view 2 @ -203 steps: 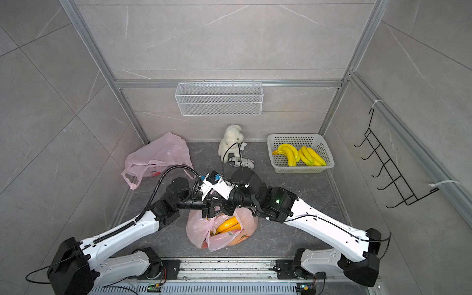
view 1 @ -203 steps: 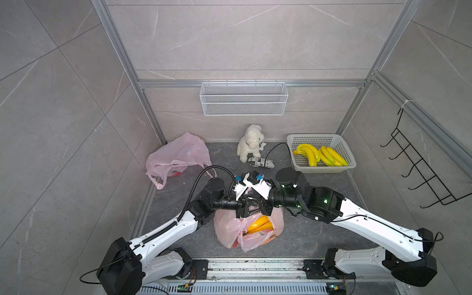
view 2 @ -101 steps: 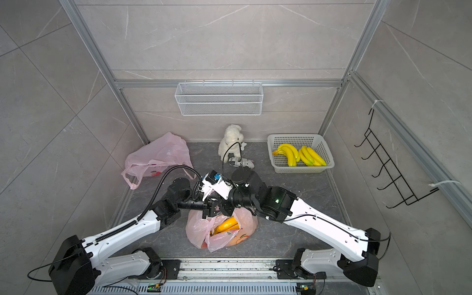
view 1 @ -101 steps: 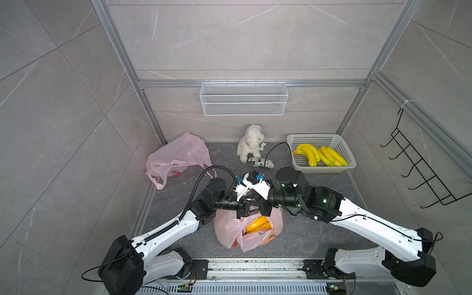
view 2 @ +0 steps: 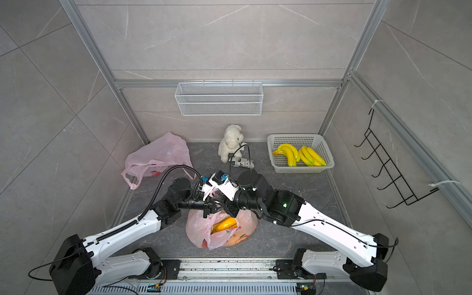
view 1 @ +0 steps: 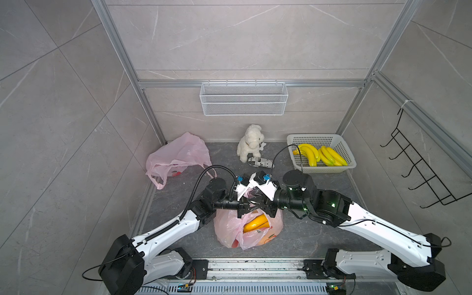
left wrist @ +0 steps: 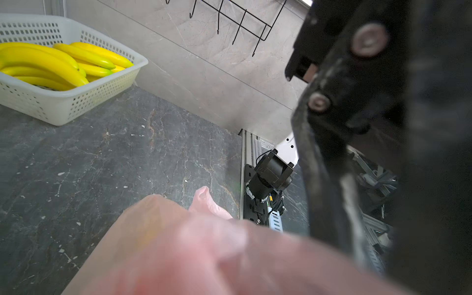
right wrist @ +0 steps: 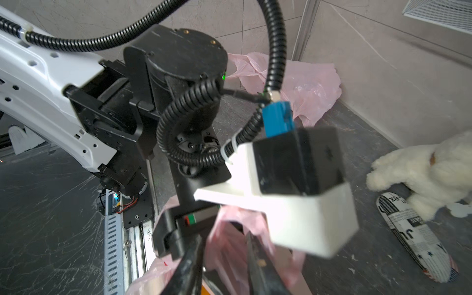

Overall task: Place the banana into a plastic bag & tie a knot
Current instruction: Cross the plastic bag at the center of the board.

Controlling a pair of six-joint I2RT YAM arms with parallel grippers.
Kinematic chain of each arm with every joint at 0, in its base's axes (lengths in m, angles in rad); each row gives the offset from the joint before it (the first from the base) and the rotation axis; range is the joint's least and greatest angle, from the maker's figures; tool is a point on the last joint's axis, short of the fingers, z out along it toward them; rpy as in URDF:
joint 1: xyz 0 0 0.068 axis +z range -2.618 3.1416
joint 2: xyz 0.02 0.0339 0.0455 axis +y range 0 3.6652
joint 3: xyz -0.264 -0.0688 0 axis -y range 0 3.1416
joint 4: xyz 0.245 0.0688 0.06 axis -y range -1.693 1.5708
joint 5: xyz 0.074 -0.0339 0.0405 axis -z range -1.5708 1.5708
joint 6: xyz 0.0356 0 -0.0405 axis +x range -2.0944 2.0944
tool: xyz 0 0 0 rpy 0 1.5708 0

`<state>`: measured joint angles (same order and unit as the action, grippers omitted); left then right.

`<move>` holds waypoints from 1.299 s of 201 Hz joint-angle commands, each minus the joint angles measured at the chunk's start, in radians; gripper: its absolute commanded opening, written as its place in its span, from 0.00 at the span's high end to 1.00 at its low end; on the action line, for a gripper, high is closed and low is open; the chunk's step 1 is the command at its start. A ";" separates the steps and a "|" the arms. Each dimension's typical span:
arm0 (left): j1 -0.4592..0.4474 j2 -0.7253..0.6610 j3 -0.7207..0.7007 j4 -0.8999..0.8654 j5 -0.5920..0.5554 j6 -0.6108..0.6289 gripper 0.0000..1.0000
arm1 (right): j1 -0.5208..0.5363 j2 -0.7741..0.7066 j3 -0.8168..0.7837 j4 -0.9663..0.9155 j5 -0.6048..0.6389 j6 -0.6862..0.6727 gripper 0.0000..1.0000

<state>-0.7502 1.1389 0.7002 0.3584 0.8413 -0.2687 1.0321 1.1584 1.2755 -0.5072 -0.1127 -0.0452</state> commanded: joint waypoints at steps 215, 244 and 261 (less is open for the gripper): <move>-0.043 0.006 0.041 -0.052 0.159 0.195 1.00 | -0.084 0.005 0.045 -0.065 -0.163 0.049 0.57; -0.043 0.002 0.043 -0.049 0.150 0.199 1.00 | -0.081 0.032 0.033 -0.079 -0.155 0.050 0.59; -0.043 -0.001 0.045 -0.047 0.149 0.196 1.00 | -0.082 0.026 0.010 -0.065 -0.143 0.051 0.66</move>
<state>-0.7918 1.1469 0.7033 0.3019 0.9703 -0.0986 0.9512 1.1816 1.2957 -0.5869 -0.2516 -0.0078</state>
